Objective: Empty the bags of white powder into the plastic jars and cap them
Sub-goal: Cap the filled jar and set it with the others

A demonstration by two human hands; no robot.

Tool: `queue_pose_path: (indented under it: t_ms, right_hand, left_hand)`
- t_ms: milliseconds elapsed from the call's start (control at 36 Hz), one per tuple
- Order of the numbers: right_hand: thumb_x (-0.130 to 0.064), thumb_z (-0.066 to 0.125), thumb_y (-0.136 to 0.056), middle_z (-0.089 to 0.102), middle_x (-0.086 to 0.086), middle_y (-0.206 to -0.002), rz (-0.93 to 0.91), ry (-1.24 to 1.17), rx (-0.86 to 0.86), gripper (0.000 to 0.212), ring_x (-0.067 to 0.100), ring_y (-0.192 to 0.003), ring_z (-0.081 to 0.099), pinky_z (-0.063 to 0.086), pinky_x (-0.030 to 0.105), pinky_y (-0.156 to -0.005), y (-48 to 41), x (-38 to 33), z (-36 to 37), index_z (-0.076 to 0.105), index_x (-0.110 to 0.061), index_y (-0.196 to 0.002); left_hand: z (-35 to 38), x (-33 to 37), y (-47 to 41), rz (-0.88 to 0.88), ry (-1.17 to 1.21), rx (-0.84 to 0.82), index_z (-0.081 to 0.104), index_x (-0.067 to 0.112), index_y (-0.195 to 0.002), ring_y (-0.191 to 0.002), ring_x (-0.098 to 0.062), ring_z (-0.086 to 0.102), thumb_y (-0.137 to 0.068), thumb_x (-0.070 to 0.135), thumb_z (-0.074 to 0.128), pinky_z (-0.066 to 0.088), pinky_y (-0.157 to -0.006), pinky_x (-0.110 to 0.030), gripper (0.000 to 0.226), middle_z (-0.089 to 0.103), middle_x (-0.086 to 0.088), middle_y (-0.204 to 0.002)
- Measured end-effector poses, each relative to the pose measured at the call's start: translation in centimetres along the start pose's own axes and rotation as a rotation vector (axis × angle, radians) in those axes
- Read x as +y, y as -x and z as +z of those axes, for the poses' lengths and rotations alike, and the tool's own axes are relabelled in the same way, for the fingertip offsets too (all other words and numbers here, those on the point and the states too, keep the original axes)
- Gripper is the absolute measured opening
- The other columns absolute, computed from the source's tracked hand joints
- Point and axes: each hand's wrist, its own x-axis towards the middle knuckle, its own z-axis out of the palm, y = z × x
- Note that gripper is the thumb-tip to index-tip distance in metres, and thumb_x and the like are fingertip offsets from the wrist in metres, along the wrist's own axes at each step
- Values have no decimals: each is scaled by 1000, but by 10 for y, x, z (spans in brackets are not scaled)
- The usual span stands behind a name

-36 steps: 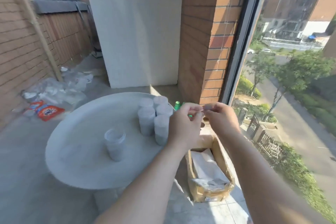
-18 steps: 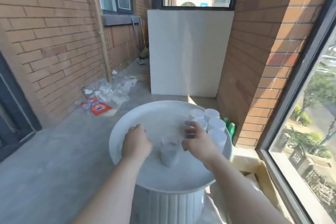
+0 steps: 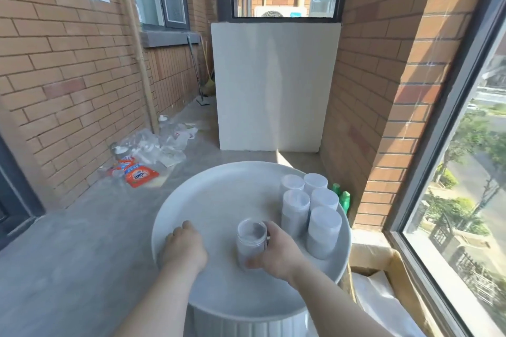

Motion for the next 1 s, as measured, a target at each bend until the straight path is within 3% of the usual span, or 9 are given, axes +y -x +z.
queue_pose_path:
  t_ms: [167,306,500,556,611,694,778,917,1000]
  right_hand:
    - [-35,79,-58,67,-19,-106,-23,106,31,62,4,-99,64,57,34,-88,-8,11,9,53,-39,-113]
    - [-46,75,-60,68,-19,-101,-77,106,66,53,2,-96,65,56,36,-88,-6,15,11,53,-38,-107]
    - [-39,80,-67,64,-15,-109,-177,88,160,50,2,-95,62,54,27,-82,-3,13,2,55,-37,-110]
    - [-44,79,-63,63,-13,-107,-189,93,191,49,3,-95,62,53,26,-80,-1,13,1,54,-38,-106]
    - [-43,79,-64,60,-14,-107,-197,95,215,49,1,-97,59,48,17,-76,2,13,-2,54,-40,-106]
    - [-37,79,-69,54,-15,-112,-233,116,228,54,-1,-107,51,41,7,-79,8,12,-7,53,-37,-117]
    - [-30,76,-75,52,-15,-114,-292,147,220,51,1,-113,44,35,3,-85,11,10,-9,50,-30,-120]
    - [-33,71,-74,65,-6,-99,-329,148,246,45,17,-94,61,52,36,-80,12,14,-7,47,-31,-112]
    - [-37,69,-72,63,-12,-98,-352,177,270,42,19,-93,60,51,40,-83,11,16,-6,42,-39,-104]
  left_hand:
    - [-10,8,6,57,120,38,34,12,-117,-115,-35,54,-87,26,62,47,-90,-36,44,46,-11,-126]
    - [-35,20,11,232,135,54,39,19,-129,-117,-27,54,-76,29,74,48,-92,-35,64,43,-3,-131]
    - [-66,39,31,467,441,-81,45,29,-131,-98,-8,53,-67,20,85,43,-75,-24,76,48,12,-127]
    - [-69,42,38,531,487,-83,46,34,-125,-102,-4,55,-64,27,91,46,-78,-24,77,51,15,-120]
    - [-72,45,43,576,545,-76,47,39,-120,-107,-2,56,-63,33,92,50,-87,-28,74,53,18,-118]
    - [-73,51,51,635,547,-74,49,46,-121,-108,-4,57,-68,42,88,49,-93,-30,65,54,23,-118]
    - [-71,57,56,702,355,-33,52,49,-129,-121,-6,52,-77,56,74,44,-98,-28,57,55,21,-130]
    - [-68,67,59,655,130,-31,44,49,-140,-127,-14,48,-86,74,46,43,-101,-33,59,47,11,-139]
    - [-63,77,65,589,60,16,52,38,-117,-104,-22,57,-90,74,35,49,-86,-36,47,54,3,-113]
